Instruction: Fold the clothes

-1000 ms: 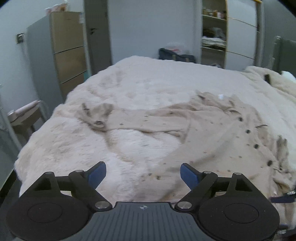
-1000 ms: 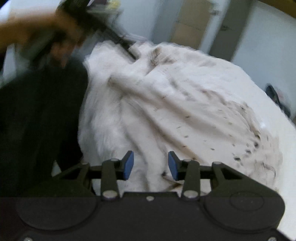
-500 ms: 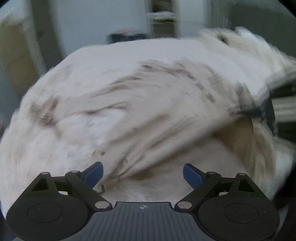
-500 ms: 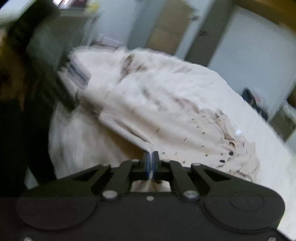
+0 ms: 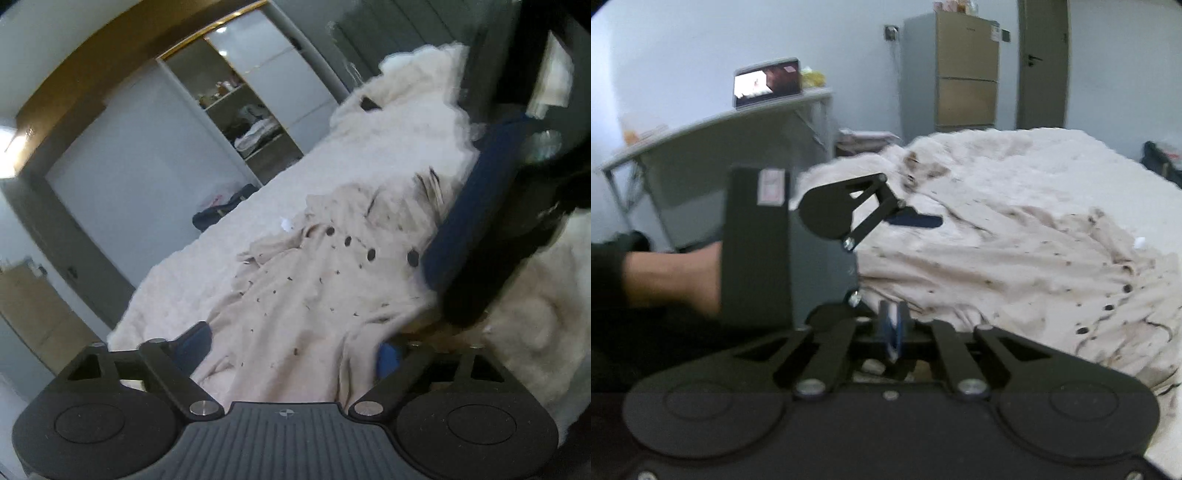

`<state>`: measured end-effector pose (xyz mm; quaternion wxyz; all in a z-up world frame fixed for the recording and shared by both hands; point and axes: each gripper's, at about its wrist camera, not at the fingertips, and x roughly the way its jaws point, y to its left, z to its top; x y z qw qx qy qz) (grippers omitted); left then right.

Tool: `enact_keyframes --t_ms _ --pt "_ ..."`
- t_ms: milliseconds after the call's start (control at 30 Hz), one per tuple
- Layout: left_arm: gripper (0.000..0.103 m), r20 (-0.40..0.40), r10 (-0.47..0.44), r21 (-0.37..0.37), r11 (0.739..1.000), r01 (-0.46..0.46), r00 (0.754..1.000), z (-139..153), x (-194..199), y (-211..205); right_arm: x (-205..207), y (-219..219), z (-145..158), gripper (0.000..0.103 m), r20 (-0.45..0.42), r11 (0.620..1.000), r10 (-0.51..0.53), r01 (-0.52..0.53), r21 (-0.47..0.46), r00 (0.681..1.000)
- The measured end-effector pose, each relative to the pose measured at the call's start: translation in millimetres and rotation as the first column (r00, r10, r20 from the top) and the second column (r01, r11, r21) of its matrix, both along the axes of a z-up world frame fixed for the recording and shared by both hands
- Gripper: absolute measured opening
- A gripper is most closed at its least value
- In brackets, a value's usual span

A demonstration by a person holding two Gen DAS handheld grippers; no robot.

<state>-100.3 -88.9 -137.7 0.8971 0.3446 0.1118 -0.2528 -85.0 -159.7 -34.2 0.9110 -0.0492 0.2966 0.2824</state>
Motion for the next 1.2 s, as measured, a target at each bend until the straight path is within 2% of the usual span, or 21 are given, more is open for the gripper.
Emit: enact_keyframes --t_ms 67,167,267,300,333,400,433,467,533,600,733,833,867,933,967,1000,1067,1100,1133,1167,1200 --pt "0.031 -0.045 0.054 -0.059 0.997 -0.056 0.998 9 6 22 -5 -19 -2 0.017 0.002 0.998 -0.060 0.060 -0.029 0.998" --pt "0.006 -0.218 0.137 -0.267 0.944 -0.194 0.966 27 29 65 -7 -64 -23 0.043 -0.015 0.946 -0.262 0.253 -0.201 0.965" --pt "0.008 -0.287 0.188 -0.346 0.894 -0.285 0.939 39 41 88 -1 -99 -49 0.045 -0.068 0.868 -0.421 0.379 -0.319 0.905" --pt "0.008 -0.284 0.203 -0.348 0.889 -0.298 0.937 42 42 89 5 -118 -62 0.047 -0.123 0.828 -0.509 0.445 -0.341 0.852" --pt "0.016 -0.283 0.207 -0.352 0.886 -0.302 0.937 45 43 90 7 -127 -70 0.047 -0.158 0.810 -0.550 0.479 -0.338 0.820" --pt "0.045 -0.288 0.181 -0.363 0.888 -0.282 0.940 51 42 90 15 -158 -90 0.047 -0.272 0.777 -0.628 0.570 -0.265 0.729" --pt "0.060 -0.281 0.166 -0.367 0.892 -0.266 0.945 54 41 88 16 -163 -95 0.047 -0.298 0.778 -0.629 0.585 -0.229 0.718" --pt "0.062 -0.266 0.156 -0.368 0.896 -0.250 0.951 56 38 87 20 -173 -106 0.047 -0.361 0.769 -0.630 0.617 -0.167 0.688" --pt "0.062 -0.248 0.134 -0.354 0.909 -0.219 0.959 57 34 81 20 -171 -114 0.036 -0.369 0.765 -0.632 0.625 -0.155 0.682" --pt "0.062 -0.249 0.121 -0.335 0.920 -0.203 0.961 55 34 75 16 -166 -115 0.000 -0.355 0.758 -0.638 0.638 -0.136 0.683" --pt "0.062 -0.262 0.109 -0.329 0.924 -0.195 0.959 49 35 70 3 -154 -95 0.000 -0.284 0.762 -0.631 0.646 -0.053 0.722" --pt "0.062 -0.284 0.107 -0.338 0.919 -0.204 0.953 44 34 72 -5 -126 -55 0.000 -0.191 0.835 -0.541 0.550 -0.007 0.819" --pt "0.062 -0.289 0.108 -0.339 0.918 -0.207 0.951 43 35 72 -2 -119 -49 0.002 -0.166 0.847 -0.529 0.530 -0.042 0.832" --pt "0.062 -0.300 0.113 -0.342 0.914 -0.218 0.947 41 36 73 3 -115 -47 0.026 -0.125 0.836 -0.548 0.538 -0.111 0.827" --pt "0.062 -0.303 0.110 -0.344 0.913 -0.217 0.946 40 35 73 7 -114 -53 0.054 -0.082 0.801 -0.589 0.567 -0.193 0.804" --pt "0.063 -0.305 0.109 -0.345 0.913 -0.216 0.946 40 34 74 11 -119 -62 0.062 -0.073 0.773 -0.618 0.588 -0.239 0.782" --pt "0.065 -0.302 0.109 -0.345 0.914 -0.215 0.947 40 31 75 18 -129 -80 0.059 -0.060 0.712 -0.673 0.625 -0.320 0.737" --pt "0.066 -0.301 0.110 -0.346 0.913 -0.216 0.947 40 30 75 21 -139 -92 0.058 -0.117 0.712 -0.688 0.634 -0.301 0.716" --pt "0.069 -0.298 0.111 -0.349 0.912 -0.216 0.948 40 28 76 22 -147 -102 0.056 -0.194 0.729 -0.682 0.633 -0.262 0.705" --pt "0.072 -0.295 0.112 -0.352 0.911 -0.217 0.949 40 27 76 21 -150 -105 0.036 -0.218 0.735 -0.677 0.630 -0.251 0.703" --pt "0.073 -0.293 0.112 -0.354 0.910 -0.217 0.949 40 26 76 21 -152 -111 0.004 -0.273 0.750 -0.662 0.621 -0.228 0.698"
